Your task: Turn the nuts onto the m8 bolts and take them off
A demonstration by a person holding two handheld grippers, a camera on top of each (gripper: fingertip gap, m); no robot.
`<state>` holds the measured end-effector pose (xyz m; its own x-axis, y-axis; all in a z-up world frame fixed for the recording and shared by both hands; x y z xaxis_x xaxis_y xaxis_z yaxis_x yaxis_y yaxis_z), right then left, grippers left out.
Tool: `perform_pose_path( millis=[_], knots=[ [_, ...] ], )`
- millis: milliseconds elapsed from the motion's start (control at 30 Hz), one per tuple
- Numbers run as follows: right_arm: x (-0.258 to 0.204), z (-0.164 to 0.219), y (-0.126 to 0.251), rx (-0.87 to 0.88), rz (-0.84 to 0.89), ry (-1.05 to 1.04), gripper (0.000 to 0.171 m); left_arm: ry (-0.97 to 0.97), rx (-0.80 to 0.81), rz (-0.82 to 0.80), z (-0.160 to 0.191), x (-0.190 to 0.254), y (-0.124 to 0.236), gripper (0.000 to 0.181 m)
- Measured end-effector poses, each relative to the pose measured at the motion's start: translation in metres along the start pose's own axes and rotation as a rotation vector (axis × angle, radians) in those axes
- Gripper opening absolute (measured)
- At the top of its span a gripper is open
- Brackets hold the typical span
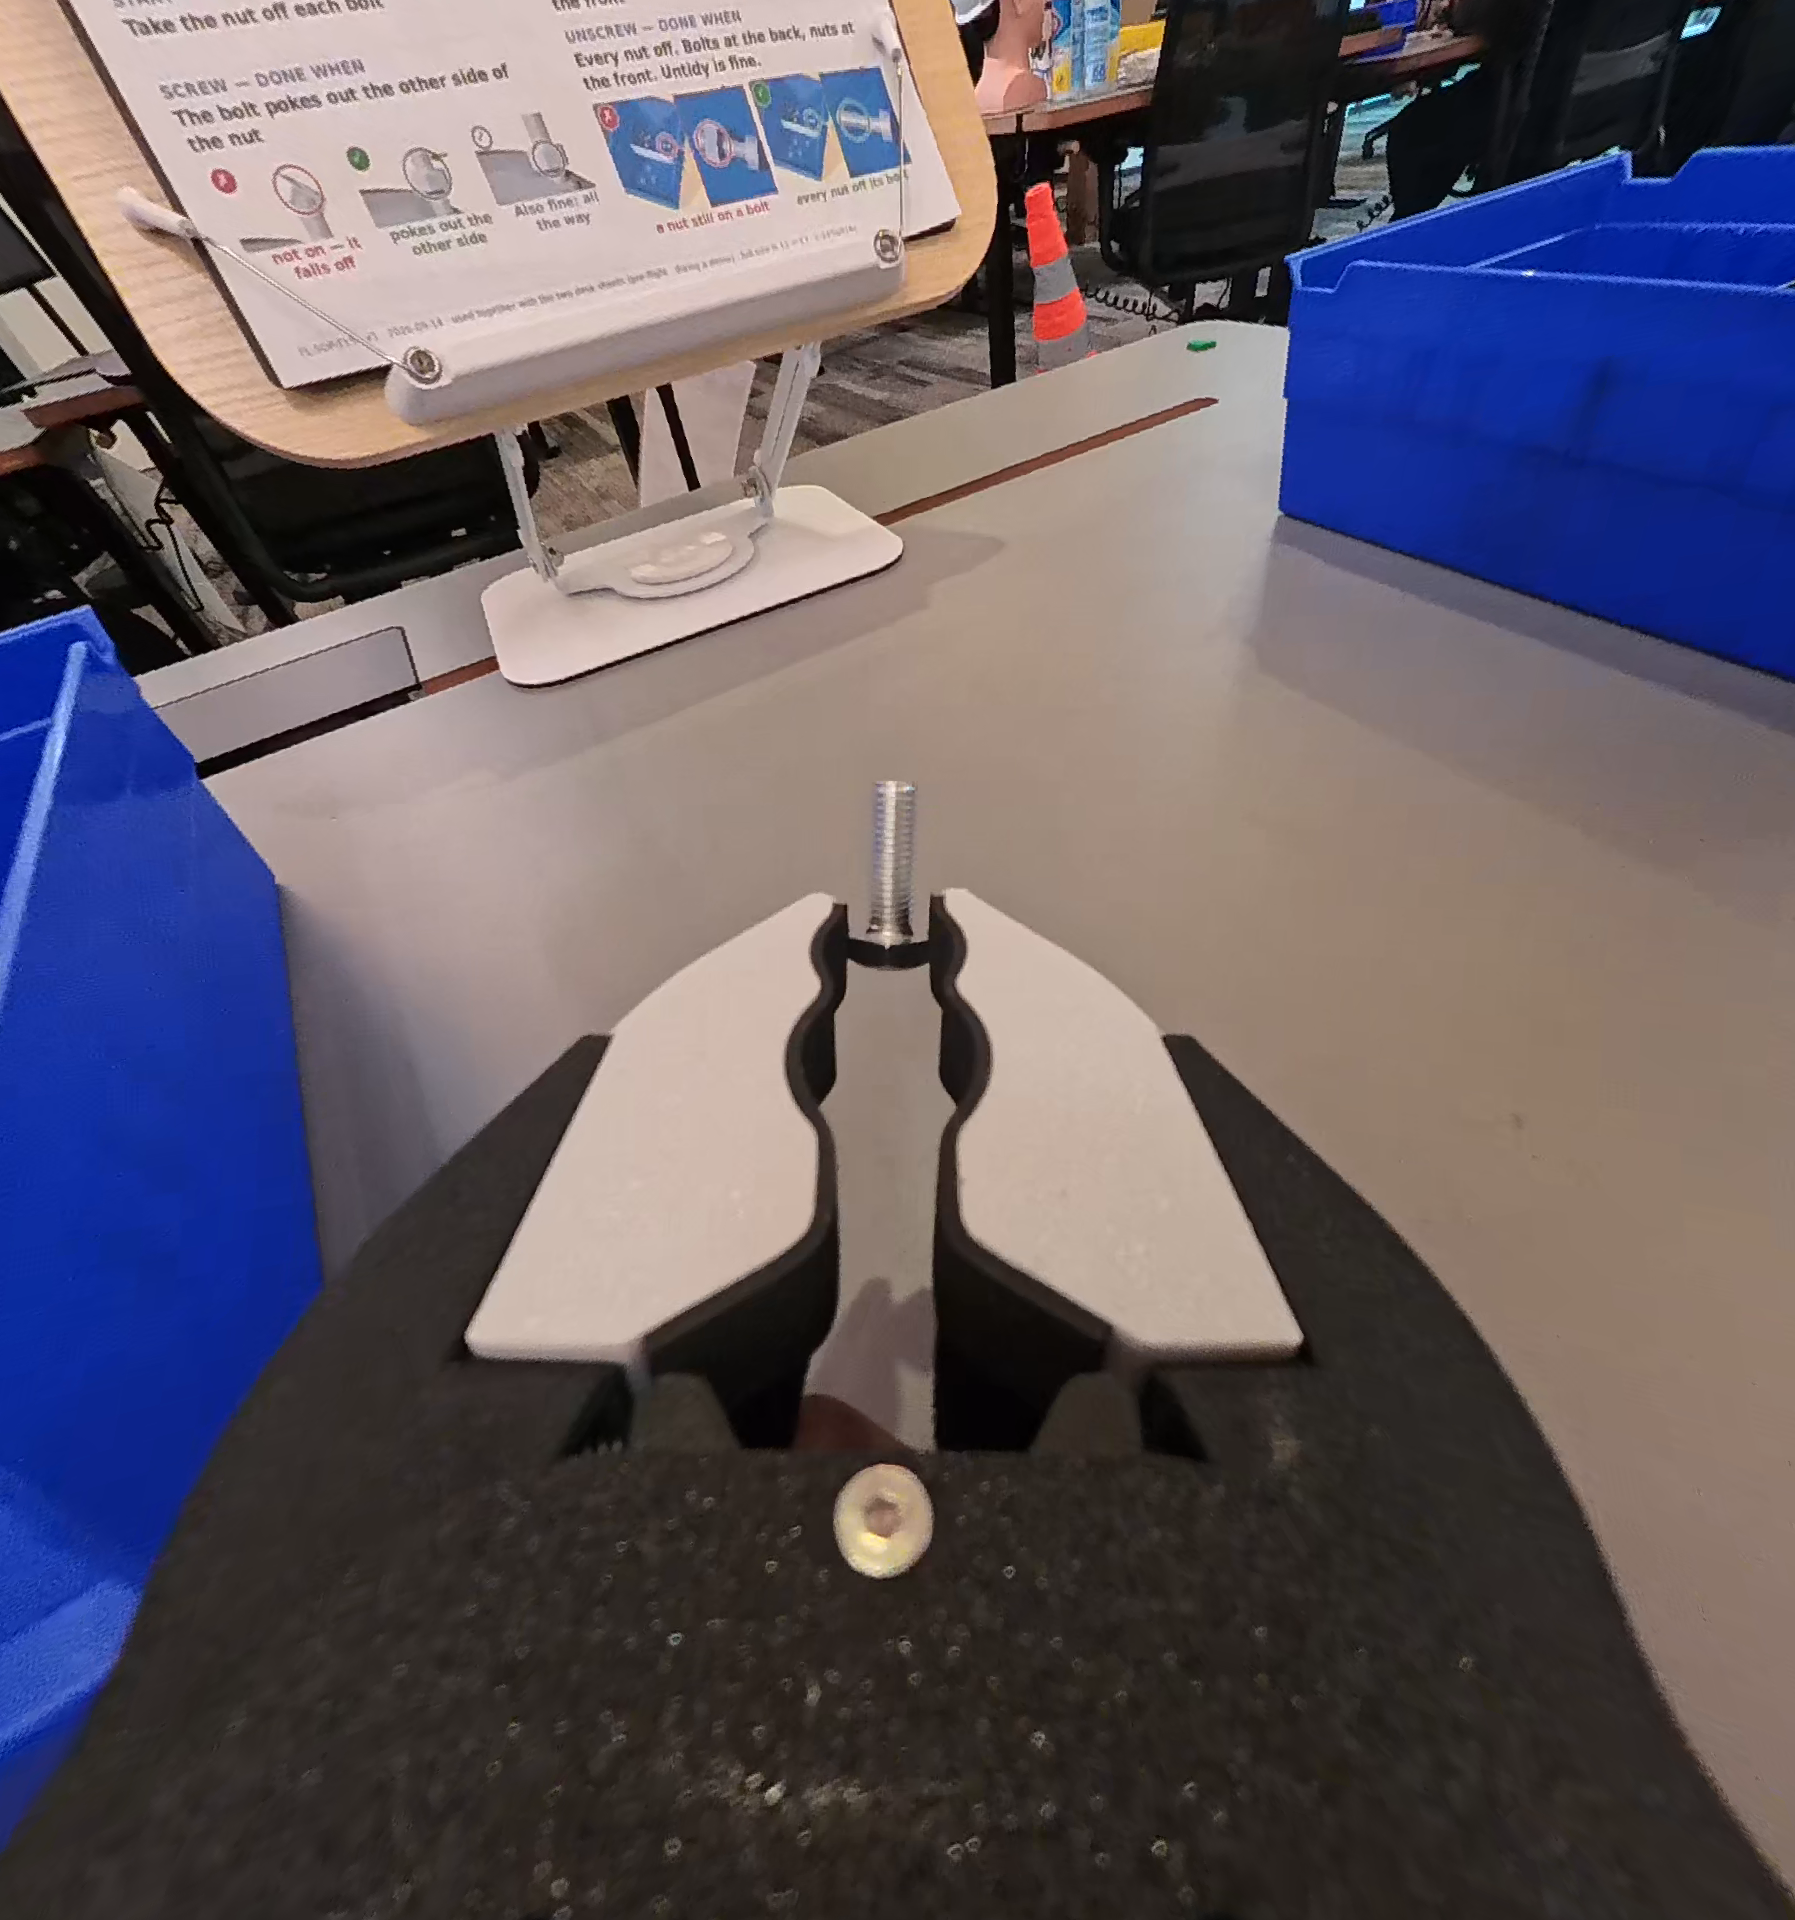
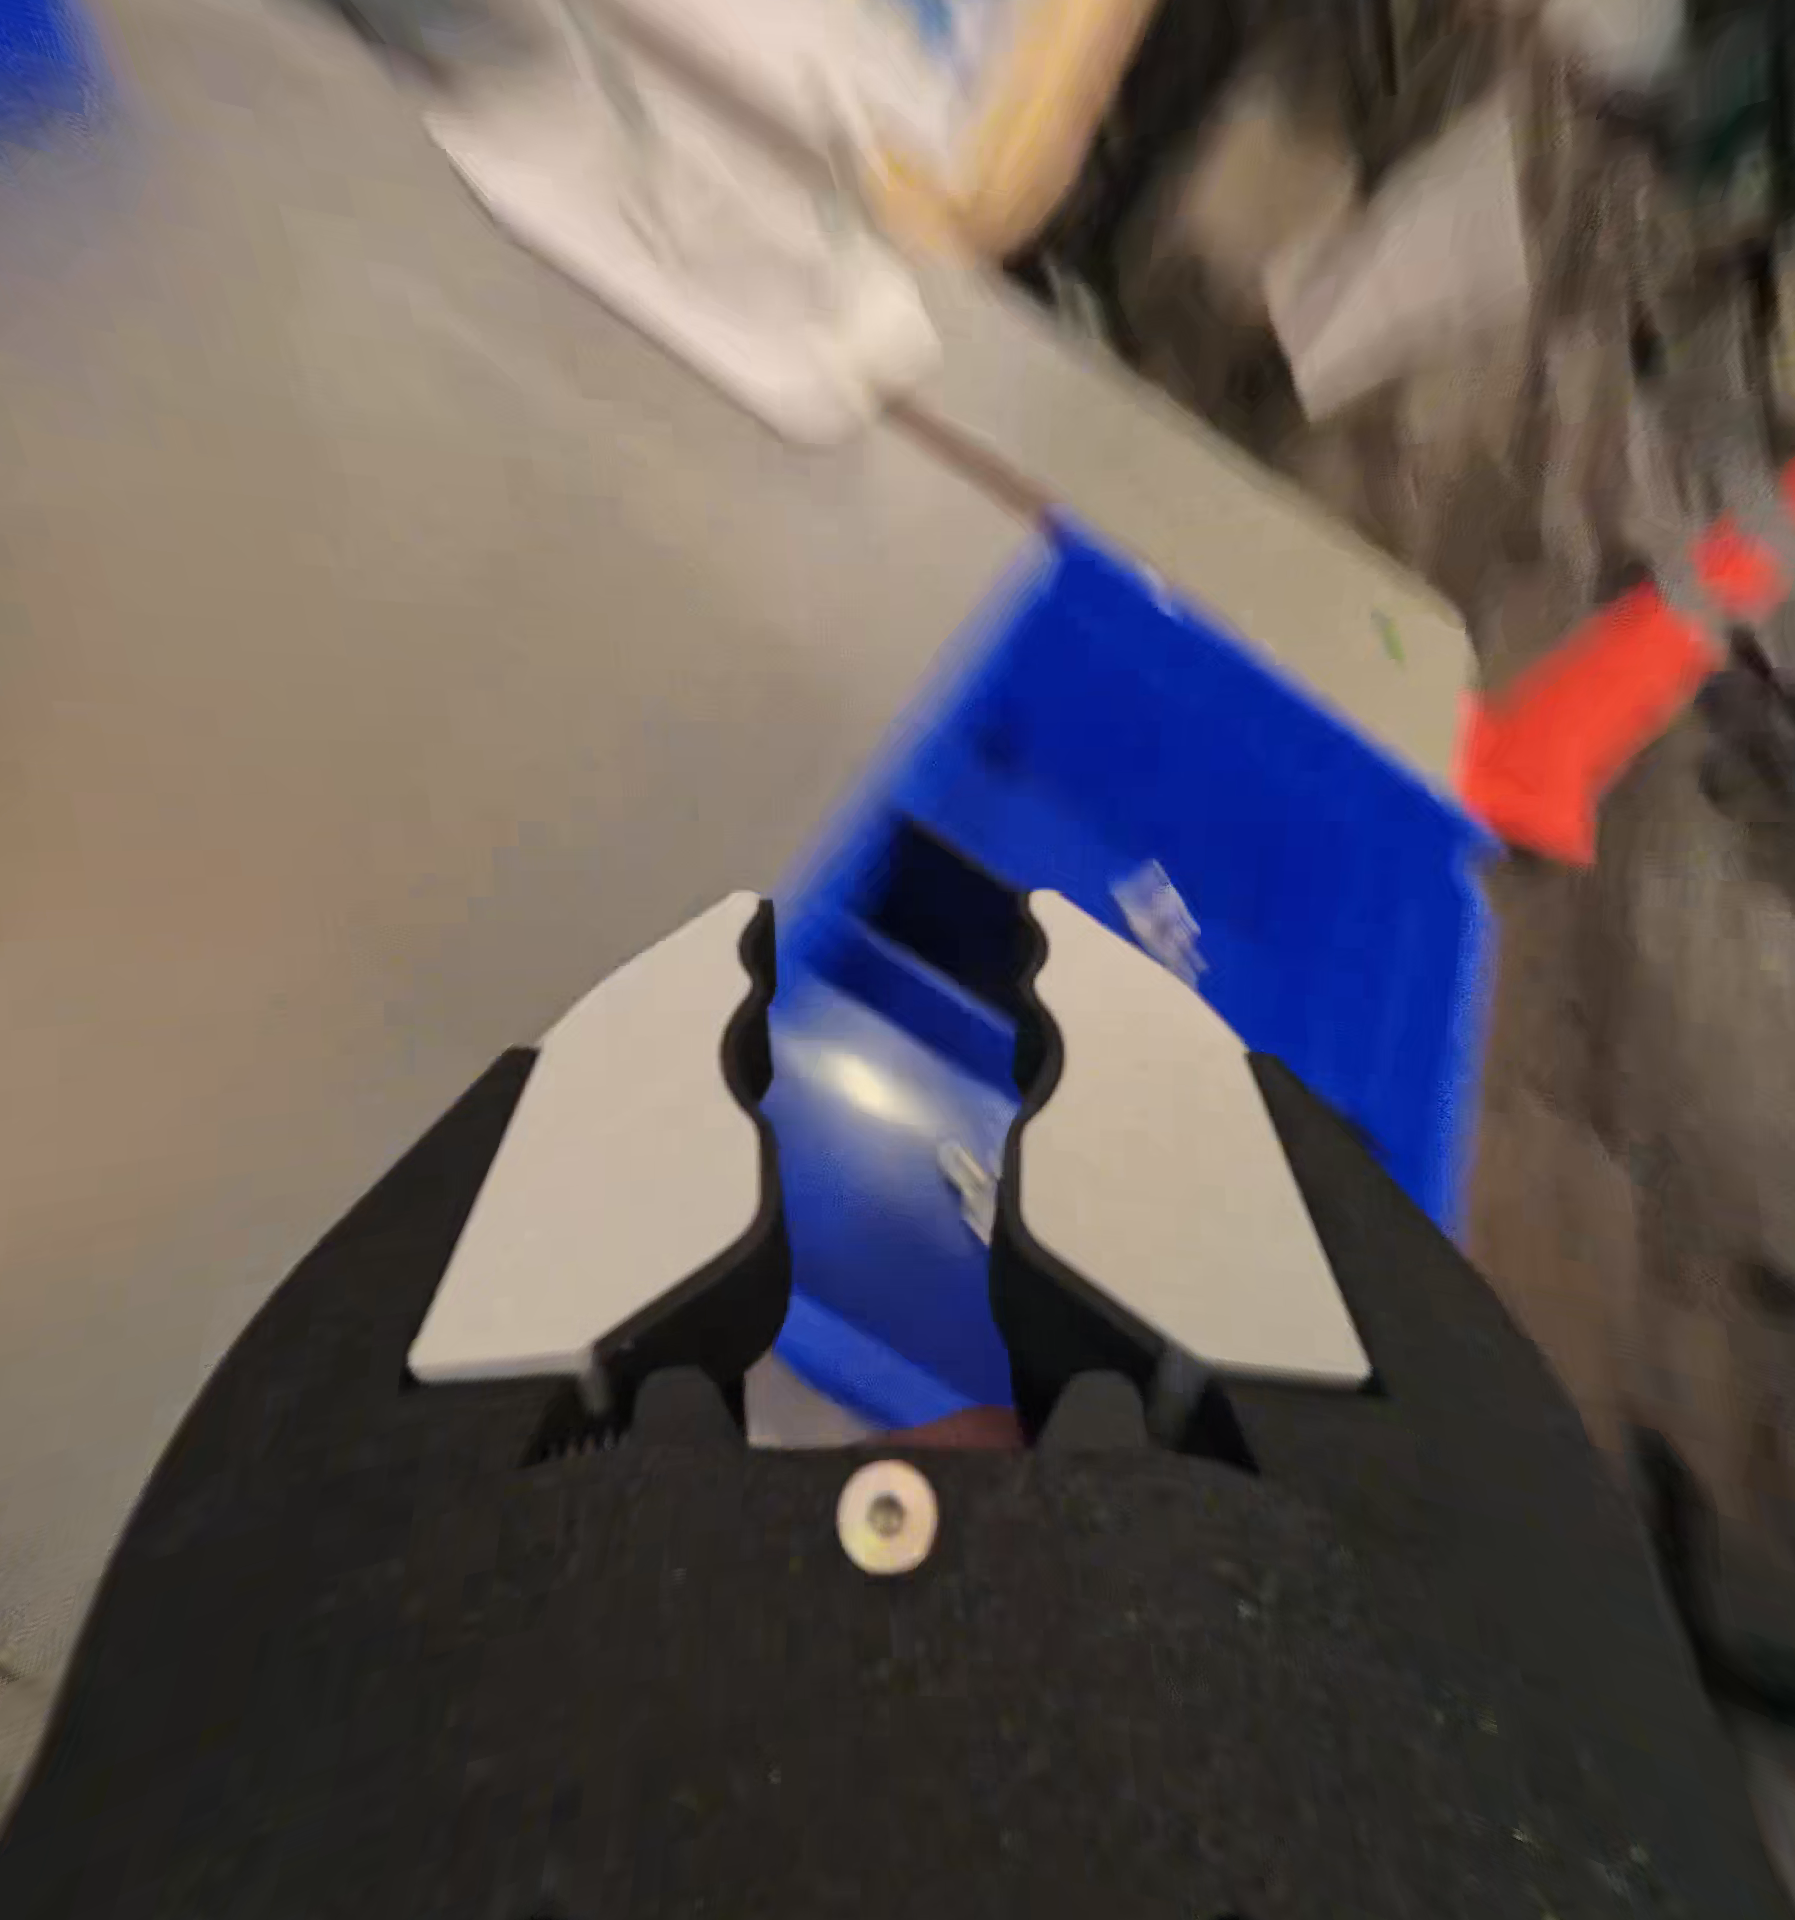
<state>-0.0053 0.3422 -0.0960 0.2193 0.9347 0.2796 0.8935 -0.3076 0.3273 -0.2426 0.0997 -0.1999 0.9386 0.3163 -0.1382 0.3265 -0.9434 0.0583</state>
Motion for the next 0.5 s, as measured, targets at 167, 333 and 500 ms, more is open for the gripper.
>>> perform_pose_path(
  millis=[167, 333, 500],
  knots=[
    [-0.148, -0.044, -0.037, 0.539, -0.249, -0.181, 0.038, 0.023, 0.017, -0.006, -0.002, -0.003, 0.001, 0.014],
    [-0.217, -0.018, -0.081, 0.581, -0.246, -0.167, 0.045, 0.033, 0.031, -0.008, -0.003, -0.004, 0.003, 0.014],
    [-0.211, -0.011, -0.090, 0.519, -0.264, -0.293, 0.046, 0.011, 0.032, -0.006, -0.003, -0.004, 0.003, 0.014]
  ],
)
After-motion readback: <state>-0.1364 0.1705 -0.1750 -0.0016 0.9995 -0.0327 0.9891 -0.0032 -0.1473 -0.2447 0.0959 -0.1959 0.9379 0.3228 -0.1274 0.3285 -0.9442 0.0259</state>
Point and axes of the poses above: each gripper's, where its closed fingertips meet, y back along the fingers, z out of its underside, x = y × z across the jaws, the point moved 4 cm from there along y, back along the fingers, and after that the axes turned 11 degrees about x, right-handed, at the moved point
